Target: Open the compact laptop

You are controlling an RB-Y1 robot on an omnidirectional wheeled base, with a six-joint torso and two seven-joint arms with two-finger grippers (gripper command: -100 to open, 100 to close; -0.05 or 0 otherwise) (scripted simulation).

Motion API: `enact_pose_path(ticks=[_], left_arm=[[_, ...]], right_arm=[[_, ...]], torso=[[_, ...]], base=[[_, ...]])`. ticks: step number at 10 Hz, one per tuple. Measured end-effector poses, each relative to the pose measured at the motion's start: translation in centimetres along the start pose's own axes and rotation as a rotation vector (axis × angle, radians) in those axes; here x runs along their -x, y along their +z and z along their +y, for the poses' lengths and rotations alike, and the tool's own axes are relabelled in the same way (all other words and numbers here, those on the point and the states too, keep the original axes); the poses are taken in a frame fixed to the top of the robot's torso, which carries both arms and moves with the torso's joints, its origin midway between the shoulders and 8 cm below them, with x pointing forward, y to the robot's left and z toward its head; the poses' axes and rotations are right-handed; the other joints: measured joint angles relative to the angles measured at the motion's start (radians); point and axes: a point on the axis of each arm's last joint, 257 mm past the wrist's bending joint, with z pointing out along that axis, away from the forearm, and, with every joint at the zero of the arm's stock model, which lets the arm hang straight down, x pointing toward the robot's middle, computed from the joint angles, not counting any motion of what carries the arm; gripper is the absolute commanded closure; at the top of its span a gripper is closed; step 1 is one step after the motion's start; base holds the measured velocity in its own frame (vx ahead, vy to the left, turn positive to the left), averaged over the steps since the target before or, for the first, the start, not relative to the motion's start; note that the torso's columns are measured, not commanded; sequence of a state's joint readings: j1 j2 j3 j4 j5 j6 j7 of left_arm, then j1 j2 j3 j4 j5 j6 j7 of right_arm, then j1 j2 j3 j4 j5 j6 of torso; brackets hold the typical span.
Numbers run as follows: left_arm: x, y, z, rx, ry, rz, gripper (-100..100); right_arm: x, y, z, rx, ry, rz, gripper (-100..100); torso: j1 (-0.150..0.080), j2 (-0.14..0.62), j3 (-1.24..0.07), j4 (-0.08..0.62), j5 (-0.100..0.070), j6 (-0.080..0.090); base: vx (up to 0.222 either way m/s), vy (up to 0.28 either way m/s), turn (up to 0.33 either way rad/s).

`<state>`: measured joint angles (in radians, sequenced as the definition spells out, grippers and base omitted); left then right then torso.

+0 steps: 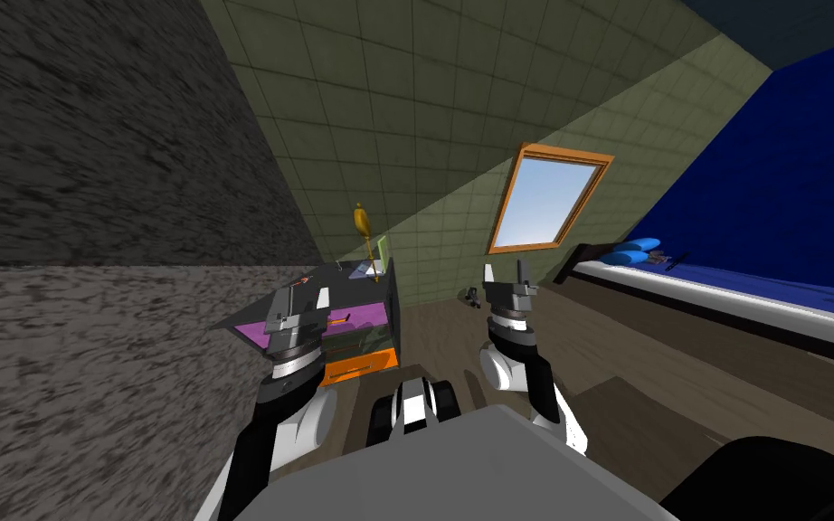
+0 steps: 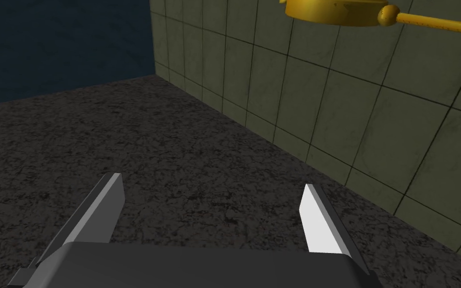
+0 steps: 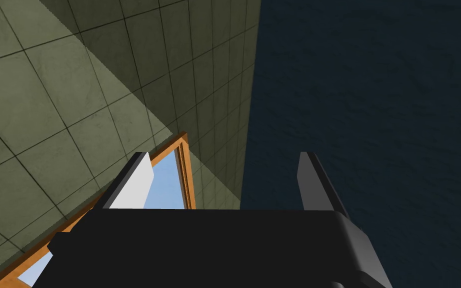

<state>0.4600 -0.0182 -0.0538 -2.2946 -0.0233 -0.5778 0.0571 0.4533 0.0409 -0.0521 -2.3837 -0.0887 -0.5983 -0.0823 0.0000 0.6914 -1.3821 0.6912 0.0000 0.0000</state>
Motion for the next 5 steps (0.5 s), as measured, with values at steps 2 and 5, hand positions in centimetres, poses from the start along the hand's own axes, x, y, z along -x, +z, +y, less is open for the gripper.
enact_pose_path(ticks=[2, 5], left_arm=[[-0.3, 0.0, 0.7, 0.022, 0.018, 0.044, -100], [-0.3, 0.3, 2.4, 0.083, 0.064, 0.110, -100]], right_arm=[[0.0, 0.0, 0.0, -0.001, 0.000, 0.000, 0], [0.0, 0.0, 0.0, -0.001, 0.000, 0.000, 0]], torso=[[0.000, 0.043, -0.089, 0.043, 0.000, 0.000], [-0.001, 0.046, -0.094, 0.047, 0.000, 0.000]], base=[[0.013, -0.011, -0.071], [0.024, -0.021, -0.085]])
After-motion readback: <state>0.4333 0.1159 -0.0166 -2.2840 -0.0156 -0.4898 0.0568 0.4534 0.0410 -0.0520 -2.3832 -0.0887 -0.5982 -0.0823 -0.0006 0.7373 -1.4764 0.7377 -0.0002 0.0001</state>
